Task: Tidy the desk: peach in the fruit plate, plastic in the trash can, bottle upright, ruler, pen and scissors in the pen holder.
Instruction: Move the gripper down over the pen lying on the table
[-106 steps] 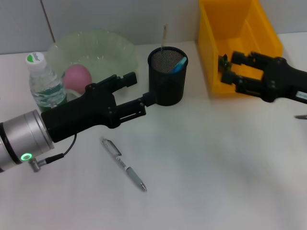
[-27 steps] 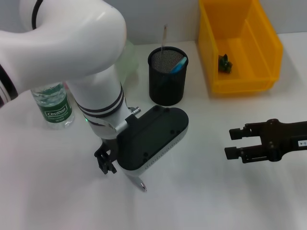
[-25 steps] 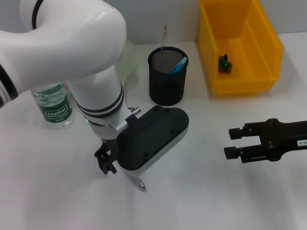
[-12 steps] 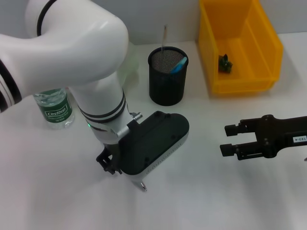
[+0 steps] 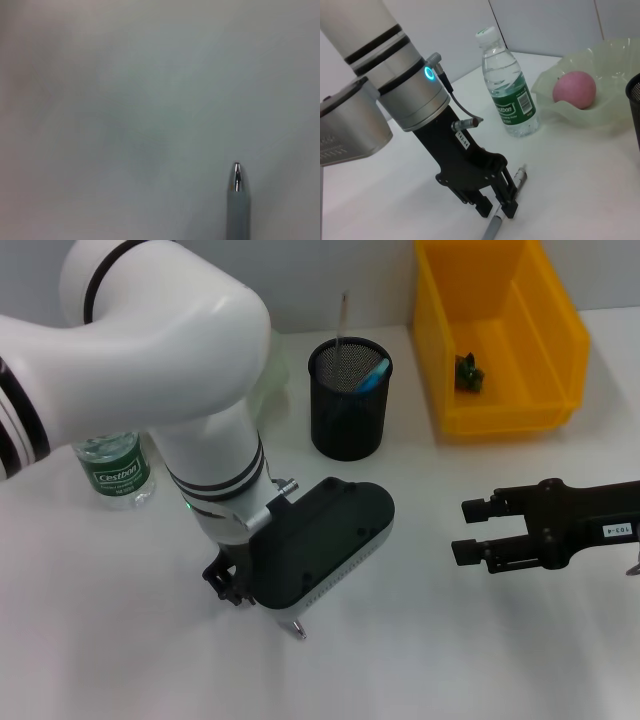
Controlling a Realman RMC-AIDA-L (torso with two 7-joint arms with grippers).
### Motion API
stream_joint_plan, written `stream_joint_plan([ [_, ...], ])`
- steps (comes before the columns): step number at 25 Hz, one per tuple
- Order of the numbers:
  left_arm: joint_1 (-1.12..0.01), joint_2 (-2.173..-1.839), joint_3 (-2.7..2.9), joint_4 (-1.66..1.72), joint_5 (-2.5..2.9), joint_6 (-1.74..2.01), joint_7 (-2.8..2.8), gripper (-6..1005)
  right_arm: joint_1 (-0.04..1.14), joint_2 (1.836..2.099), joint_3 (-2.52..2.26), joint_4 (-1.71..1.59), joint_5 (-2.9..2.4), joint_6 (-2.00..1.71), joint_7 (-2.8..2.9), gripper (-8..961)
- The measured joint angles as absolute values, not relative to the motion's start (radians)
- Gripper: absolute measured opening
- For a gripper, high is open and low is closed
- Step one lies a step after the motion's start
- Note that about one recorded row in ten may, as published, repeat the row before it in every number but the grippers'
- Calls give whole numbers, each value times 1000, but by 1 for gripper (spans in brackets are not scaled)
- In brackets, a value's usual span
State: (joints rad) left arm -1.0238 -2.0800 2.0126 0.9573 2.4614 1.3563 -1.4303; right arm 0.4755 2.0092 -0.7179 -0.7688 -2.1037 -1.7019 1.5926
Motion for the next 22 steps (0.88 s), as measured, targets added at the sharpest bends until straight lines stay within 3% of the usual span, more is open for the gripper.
stream_joint_plan([
  [8,-1025,-2080,2018,949,2455,1349,-1430,423,480,2011,-718,-768,-2104,-1699,1588,735],
  [19,-1029,-2080,2023,926,2436,1326,-1428,228,486,2011,-718,-765,-2103,-1690,1588,734],
  [22,-1030,-2080,2024,922,2434,1322,-1427,231,487,2011,-718,-765,-2103,-1690,1587,734],
])
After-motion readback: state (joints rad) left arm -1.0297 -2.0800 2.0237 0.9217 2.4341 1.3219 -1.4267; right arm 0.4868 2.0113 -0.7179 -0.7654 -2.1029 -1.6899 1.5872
